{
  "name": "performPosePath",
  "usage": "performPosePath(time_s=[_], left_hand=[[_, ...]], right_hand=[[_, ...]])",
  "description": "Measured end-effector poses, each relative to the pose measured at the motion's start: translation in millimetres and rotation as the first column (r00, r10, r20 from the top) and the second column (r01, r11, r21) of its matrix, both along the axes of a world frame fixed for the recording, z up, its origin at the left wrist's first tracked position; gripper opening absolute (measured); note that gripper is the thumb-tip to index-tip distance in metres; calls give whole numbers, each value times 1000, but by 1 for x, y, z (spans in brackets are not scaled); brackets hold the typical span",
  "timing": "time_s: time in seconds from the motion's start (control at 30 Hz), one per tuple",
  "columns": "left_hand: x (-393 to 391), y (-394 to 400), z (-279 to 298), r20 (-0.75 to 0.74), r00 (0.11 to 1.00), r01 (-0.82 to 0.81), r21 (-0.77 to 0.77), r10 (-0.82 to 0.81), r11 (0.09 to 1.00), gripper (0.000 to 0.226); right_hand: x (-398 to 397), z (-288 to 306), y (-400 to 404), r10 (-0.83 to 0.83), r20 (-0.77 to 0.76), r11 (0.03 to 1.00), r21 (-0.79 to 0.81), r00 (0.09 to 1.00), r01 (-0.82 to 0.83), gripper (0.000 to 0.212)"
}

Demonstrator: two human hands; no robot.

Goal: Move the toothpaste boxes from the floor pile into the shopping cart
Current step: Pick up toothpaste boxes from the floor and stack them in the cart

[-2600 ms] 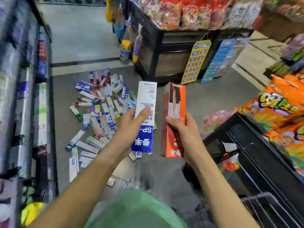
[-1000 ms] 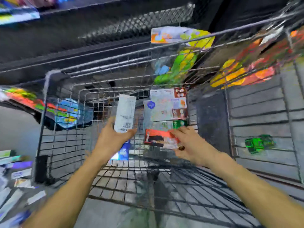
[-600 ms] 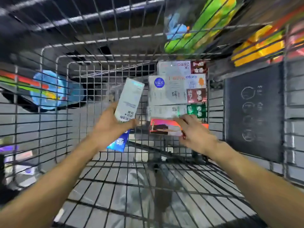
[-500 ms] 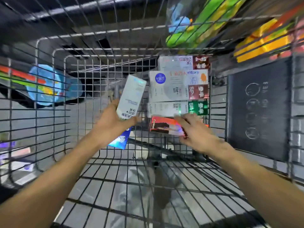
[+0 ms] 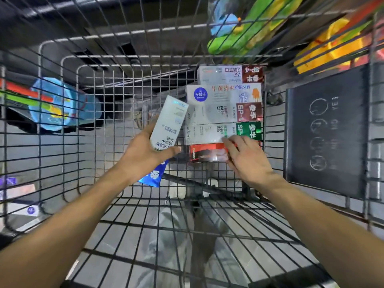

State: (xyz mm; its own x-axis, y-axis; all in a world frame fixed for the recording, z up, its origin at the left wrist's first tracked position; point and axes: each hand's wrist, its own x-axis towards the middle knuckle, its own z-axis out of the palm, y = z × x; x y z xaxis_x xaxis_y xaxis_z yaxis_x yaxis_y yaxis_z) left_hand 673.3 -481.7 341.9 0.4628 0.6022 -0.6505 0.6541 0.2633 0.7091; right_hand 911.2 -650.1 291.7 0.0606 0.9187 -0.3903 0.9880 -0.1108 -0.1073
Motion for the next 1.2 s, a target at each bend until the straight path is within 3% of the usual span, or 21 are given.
performPosePath(time_s=[0.3,0.43,0.53,0.6,0.7,0.83,1.03,1.1,1.2], left_hand=[[-4,-1,-8,-13,1000,26,5,-26,1000,72],[3,-7,0,-55,991,129,79,-124,989,64],[11,-11,9,-71,963,270,181,-261,946,45],[16,-16,15,-80,934,358,212,-349,909,52],[24,-25,17,-89,871,492,182,-484,851,83],[41,-33,12,-239,671,741,179,-701,648,74],[66,-56,-6,-419,322,919,354,-849,174,72],[71,-64,-17,-453,269,922,376,-850,92,71],[76,-75,-35,-492,237,929,368,-838,46,71]], right_hand=[[13,-8,-6,-106,33,993,-43,994,107,85],[14,-2,-5,-138,-17,988,-76,990,136,85],[23,13,3,-170,-56,983,-87,984,164,80],[33,29,8,-184,-61,981,-70,981,180,75],[52,57,11,-198,-31,980,-43,980,197,74],[73,82,9,-205,2,979,16,979,205,78],[76,90,0,-229,109,973,57,967,224,74],[75,92,-2,-224,147,974,54,963,218,74],[76,98,-4,-206,207,978,26,956,205,75]])
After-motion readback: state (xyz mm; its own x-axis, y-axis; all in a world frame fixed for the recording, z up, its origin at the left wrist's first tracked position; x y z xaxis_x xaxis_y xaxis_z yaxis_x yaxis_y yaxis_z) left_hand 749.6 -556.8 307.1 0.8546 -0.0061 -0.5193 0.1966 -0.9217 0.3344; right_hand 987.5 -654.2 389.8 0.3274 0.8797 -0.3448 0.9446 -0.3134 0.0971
